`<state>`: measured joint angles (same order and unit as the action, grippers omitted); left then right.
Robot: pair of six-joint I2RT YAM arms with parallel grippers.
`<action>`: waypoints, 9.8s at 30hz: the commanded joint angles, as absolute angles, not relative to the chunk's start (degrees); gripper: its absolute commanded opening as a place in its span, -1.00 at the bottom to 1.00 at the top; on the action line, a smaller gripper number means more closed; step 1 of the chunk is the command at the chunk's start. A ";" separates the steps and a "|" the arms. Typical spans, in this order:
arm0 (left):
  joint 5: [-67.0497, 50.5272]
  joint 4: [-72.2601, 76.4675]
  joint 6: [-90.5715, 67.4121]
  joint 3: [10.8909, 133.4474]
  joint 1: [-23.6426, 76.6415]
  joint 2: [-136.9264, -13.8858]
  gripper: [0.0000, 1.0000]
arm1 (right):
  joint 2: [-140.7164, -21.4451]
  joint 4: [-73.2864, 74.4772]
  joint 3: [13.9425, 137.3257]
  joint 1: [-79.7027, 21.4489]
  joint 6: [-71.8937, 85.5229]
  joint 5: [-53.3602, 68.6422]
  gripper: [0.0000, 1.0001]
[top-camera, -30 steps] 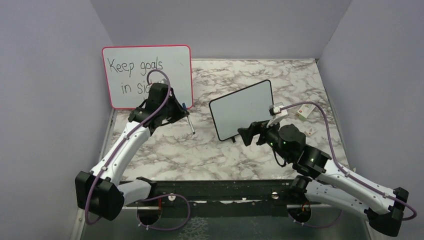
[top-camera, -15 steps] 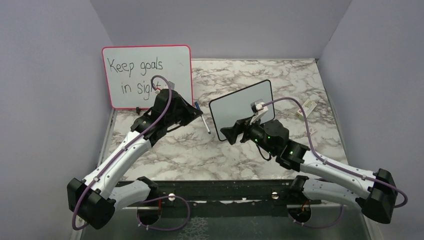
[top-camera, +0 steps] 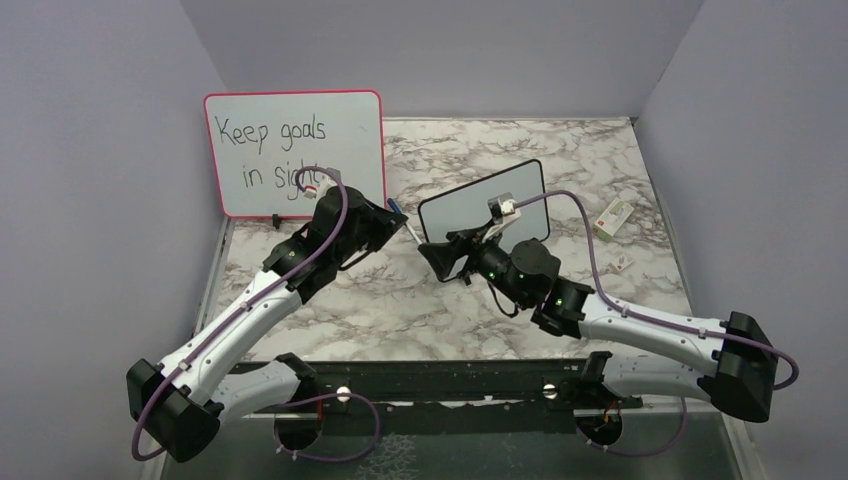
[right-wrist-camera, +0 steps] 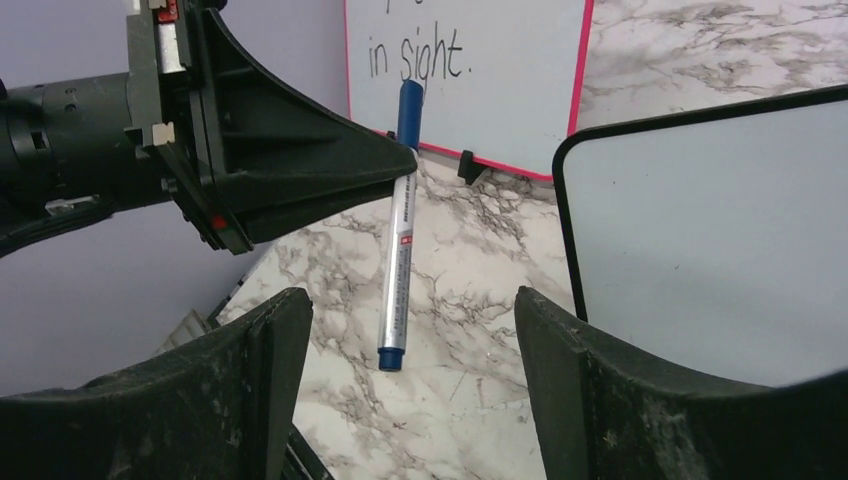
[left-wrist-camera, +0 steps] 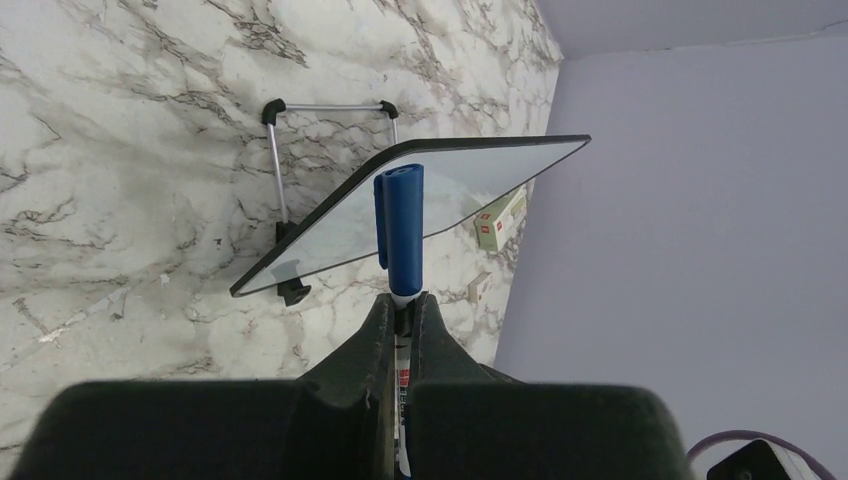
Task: Write a sentence on the whiteboard
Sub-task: Open the whiteboard marker at the center of the board.
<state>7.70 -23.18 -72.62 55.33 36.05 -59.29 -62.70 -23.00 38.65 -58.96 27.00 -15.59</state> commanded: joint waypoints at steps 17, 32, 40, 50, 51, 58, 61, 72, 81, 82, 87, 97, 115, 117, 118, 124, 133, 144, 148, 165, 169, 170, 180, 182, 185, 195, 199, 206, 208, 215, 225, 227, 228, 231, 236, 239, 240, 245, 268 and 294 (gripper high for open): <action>11.43 -21.62 -86.61 56.42 38.23 -59.59 -1.00 | -71.51 -27.44 45.84 -59.67 30.21 -19.28 0.09; 10.86 -20.98 -87.70 55.96 39.04 -60.20 -1.00 | -73.30 -28.25 46.32 -59.68 30.58 -21.06 -0.20; 10.20 -20.09 -88.61 55.62 39.32 -60.21 -1.00 | -73.83 -28.56 46.03 -59.68 31.02 -21.62 -0.51; 13.09 -20.13 -84.69 51.75 39.45 -56.60 -0.61 | -70.67 -26.56 44.23 -59.68 30.70 -20.22 -0.99; 13.81 -20.13 -83.37 51.09 39.44 -55.78 -0.49 | -70.10 -25.81 44.21 -59.68 29.95 -19.24 -0.99; 19.44 -20.64 -68.09 49.49 39.40 -50.51 0.22 | -66.47 -15.90 45.68 -59.59 27.31 -14.39 -0.99; 21.36 -20.78 -56.89 50.27 39.34 -49.08 0.35 | -64.45 -11.20 46.25 -59.43 26.33 -13.14 -0.99; 14.36 -17.56 -16.91 50.68 39.34 -46.11 0.73 | -56.95 3.00 47.09 -55.98 19.75 -5.17 -0.99; -11.35 -13.29 9.63 47.75 39.40 -46.25 0.79 | -52.69 11.11 47.44 -51.02 14.18 3.14 -0.99; -13.53 -13.12 11.73 47.77 39.44 -46.97 0.79 | -52.41 11.42 47.48 -50.91 13.29 3.92 -0.99; -21.62 -13.87 21.56 48.06 39.40 -50.30 0.80 | -51.62 12.66 47.78 -50.71 10.73 5.80 -0.99; -32.33 -13.71 30.62 48.44 39.39 -54.98 0.53 | -53.02 12.86 48.86 -50.63 8.35 10.79 -0.99; -40.59 -13.89 32.00 48.93 39.43 -57.95 -0.25 | -55.58 9.42 48.60 -50.63 9.04 16.45 -0.99; -41.47 -13.89 31.76 48.63 39.35 -58.13 -0.28 | -55.70 8.86 48.47 -50.69 9.41 16.95 -0.99; -41.70 -13.89 31.73 48.53 39.45 -58.19 -0.28 | -55.72 8.60 48.31 -50.68 9.60 17.14 -0.99; -42.30 -14.52 32.02 48.14 39.43 -58.45 -0.29 | -55.81 8.40 48.23 -50.63 9.67 17.59 -0.99; -41.06 -16.42 33.30 48.02 39.43 -58.85 -0.42 | -55.09 9.53 48.10 -50.64 8.56 17.95 -0.99; -42.03 -17.17 34.03 48.60 39.40 -59.22 -0.78 | -54.74 10.97 48.99 -50.67 9.23 18.03 -0.99; -42.10 -17.71 34.69 49.02 39.33 -59.12 -1.00 | -55.14 11.18 49.56 -50.64 10.23 17.96 -0.93; -40.40 -18.08 35.08 49.74 39.38 -58.94 -1.00 | -57.38 14.48 52.44 -50.67 13.98 17.06 -0.31; -40.00 -18.76 35.41 50.18 39.40 -58.55 -1.00 | -58.79 16.15 53.30 -50.62 13.77 16.55 -0.33; -39.98 -19.07 35.57 50.37 39.36 -58.45 -1.00 | -59.15 16.63 53.56 -50.62 13.64 16.42 -0.34; -36.80 -24.88 36.67 53.31 41.01 -57.94 -1.00 | -60.32 21.52 56.90 -50.63 12.05 15.48 -0.31; -34.41 -26.85 37.39 54.16 42.10 -58.07 -1.00 | -60.75 22.92 57.83 -50.52 11.87 15.29 -0.28; -31.32 -29.54 38.41 55.49 43.79 -58.14 -1.00 | -60.93 23.97 58.59 -50.50 11.87 15.43 -0.18; -26.82 -34.41 40.22 58.88 46.78 -58.39 -1.00 | -61.27 20.75 57.26 -50.31 13.69 17.54 -0.07; -26.37 -35.28 40.33 59.48 47.16 -58.97 -1.00 | -61.87 19.17 56.81 -50.19 14.69 19.24 -0.07; -26.11 -35.62 40.52 59.63 47.37 -59.48 -1.00 | -61.17 16.98 56.42 -50.05 15.51 21.13 0.00; -26.16 -35.60 40.46 59.74 47.48 -59.57 -1.00 | -61.25 16.96 56.34 -50.03 15.64 21.21 0.00; -26.26 -35.63 40.57 60.27 47.59 -59.65 -1.00 | -62.22 17.46 56.32 -49.88 15.89 21.60 -0.04; -26.53 -35.60 40.52 60.62 47.56 -59.58 -1.00 | -62.50 16.98 55.67 -49.74 15.82 21.63 -0.16; -26.59 -35.60 40.46 60.52 47.55 -59.44 -1.00 | -62.30 16.54 55.64 -49.68 15.90 21.80 -0.16; -26.63 -35.60 40.48 60.43 47.55 -59.47 -1.00 | -62.14 16.32 55.59 -49.65 16.03 21.85 -0.16; -26.63 -35.44 40.42 60.06 47.58 -59.56 -1.00 | -61.51 15.53 55.39 -49.57 16.30 21.85 -0.16; -26.79 -35.25 40.28 59.84 47.55 -59.58 -1.00 | -61.02 15.22 55.23 -49.35 16.68 21.94 -0.16; -26.81 -35.24 40.21 59.77 47.59 -59.55 -1.00 | -60.75 15.07 55.15 -49.31 16.85 21.90 -0.17; -26.81 -35.24 40.19 59.70 47.55 -59.53 -1.00 | -60.67 15.05 55.06 -49.20 16.87 21.85 -0.18; -26.87 -35.24 40.10 59.59 47.58 -59.45 -1.00 | -60.56 14.64 55.01 -49.17 17.13 22.14 -0.29; -26.77 -34.54 39.51 59.63 47.58 -59.37 -1.00 | -59.66 15.31 54.51 -49.08 16.97 23.66 -0.96; -25.51 -31.59 39.69 56.63 47.60 -57.54 -0.37 | -58.36 16.35 55.25 -49.04 16.65 24.95 -0.99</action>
<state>-25.02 -33.08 39.94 56.29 47.64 -57.12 -58.89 16.53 54.98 -49.17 16.93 23.20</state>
